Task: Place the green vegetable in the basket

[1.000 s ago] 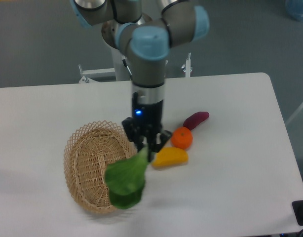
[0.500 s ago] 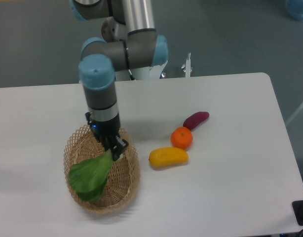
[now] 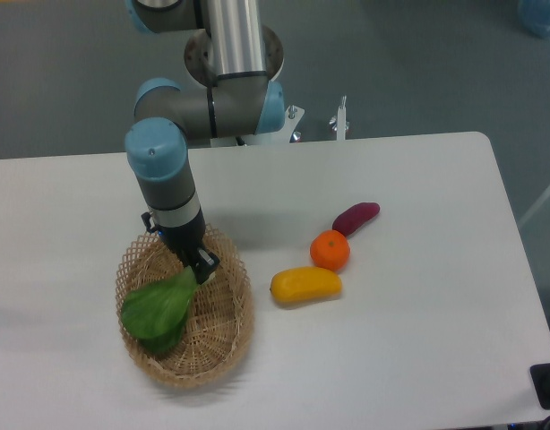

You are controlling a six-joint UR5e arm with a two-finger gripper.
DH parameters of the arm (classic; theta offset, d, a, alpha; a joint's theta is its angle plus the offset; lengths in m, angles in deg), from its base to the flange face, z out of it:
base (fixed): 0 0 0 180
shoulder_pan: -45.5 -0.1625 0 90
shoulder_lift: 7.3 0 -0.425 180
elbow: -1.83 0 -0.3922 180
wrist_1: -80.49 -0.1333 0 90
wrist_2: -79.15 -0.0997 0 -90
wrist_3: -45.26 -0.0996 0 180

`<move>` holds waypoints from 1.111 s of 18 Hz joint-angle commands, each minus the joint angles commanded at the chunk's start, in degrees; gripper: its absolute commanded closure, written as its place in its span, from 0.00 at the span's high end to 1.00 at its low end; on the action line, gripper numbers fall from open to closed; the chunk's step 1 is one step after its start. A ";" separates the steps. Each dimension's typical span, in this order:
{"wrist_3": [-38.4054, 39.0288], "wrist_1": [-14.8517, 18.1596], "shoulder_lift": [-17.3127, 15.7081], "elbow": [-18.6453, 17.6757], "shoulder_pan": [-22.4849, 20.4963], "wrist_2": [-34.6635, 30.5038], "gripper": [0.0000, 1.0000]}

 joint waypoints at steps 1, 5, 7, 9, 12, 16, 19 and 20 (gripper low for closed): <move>0.00 0.00 0.09 0.00 0.00 -0.09 0.38; -0.35 0.00 0.79 0.26 0.53 0.00 0.38; -0.26 0.00 0.88 0.35 0.53 0.00 0.40; -0.26 0.00 0.88 0.53 0.53 0.00 0.65; -0.18 -0.09 0.70 0.97 0.44 -0.09 0.99; -0.26 0.00 0.00 1.76 -0.08 0.00 1.00; -0.35 0.26 -1.58 3.60 -3.32 0.17 0.99; -0.35 0.26 -1.67 4.47 -4.38 0.17 0.99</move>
